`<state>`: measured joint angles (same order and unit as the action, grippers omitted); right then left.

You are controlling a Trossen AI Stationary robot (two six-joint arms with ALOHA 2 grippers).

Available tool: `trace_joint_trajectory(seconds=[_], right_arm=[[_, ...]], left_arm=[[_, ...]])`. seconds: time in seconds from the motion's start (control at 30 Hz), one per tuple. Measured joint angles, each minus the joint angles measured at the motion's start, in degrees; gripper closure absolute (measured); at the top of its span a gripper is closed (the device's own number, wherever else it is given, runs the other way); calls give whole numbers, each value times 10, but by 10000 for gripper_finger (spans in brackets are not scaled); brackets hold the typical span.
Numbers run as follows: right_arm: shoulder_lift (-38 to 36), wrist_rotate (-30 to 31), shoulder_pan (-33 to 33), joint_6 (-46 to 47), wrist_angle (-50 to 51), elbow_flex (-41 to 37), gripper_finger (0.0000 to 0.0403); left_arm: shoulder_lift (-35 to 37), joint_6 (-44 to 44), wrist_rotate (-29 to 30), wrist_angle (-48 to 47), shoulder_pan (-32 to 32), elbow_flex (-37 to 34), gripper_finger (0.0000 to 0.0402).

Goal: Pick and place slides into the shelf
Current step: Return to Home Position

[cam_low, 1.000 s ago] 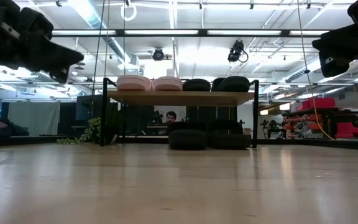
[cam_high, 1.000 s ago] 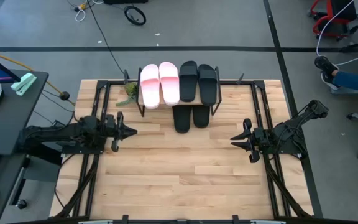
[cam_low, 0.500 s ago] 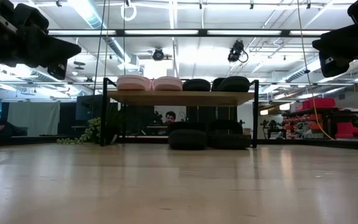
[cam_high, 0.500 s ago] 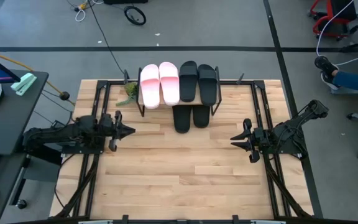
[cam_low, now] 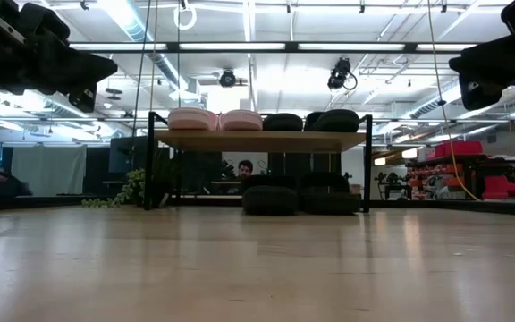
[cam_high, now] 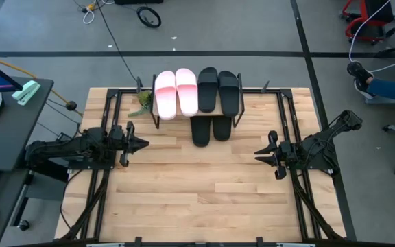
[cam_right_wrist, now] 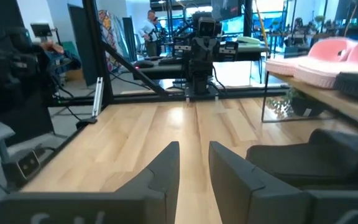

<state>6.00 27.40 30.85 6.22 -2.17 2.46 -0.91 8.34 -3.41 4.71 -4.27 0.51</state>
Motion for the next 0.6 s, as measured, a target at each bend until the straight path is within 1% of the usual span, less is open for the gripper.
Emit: trace_joint_trajectory(seconds=[0.07,0.13,0.2,0.23,0.33,0.4,0.6], right_arm=[[0,0,0,-18,-3,0,311],[0,0,0,-5,-17,0,311],[0,-10,0,-12,-17,2,311],[0,-26,0,-24,-18,1,311],[0,-114,0,-78,-22,1,311],[0,-158,0,-100,-21,1,311],[0,-162,0,-104,-2,1,311]], left_arm=[[0,0,0,0,0,0,362],[0,0,0,0,0,0,363],[0,0,1,1,0,0,366],[0,0,1,1,0,0,367],[0,0,1,1,0,0,373],[0,0,1,1,0,0,376],[0,0,1,1,0,0,374]])
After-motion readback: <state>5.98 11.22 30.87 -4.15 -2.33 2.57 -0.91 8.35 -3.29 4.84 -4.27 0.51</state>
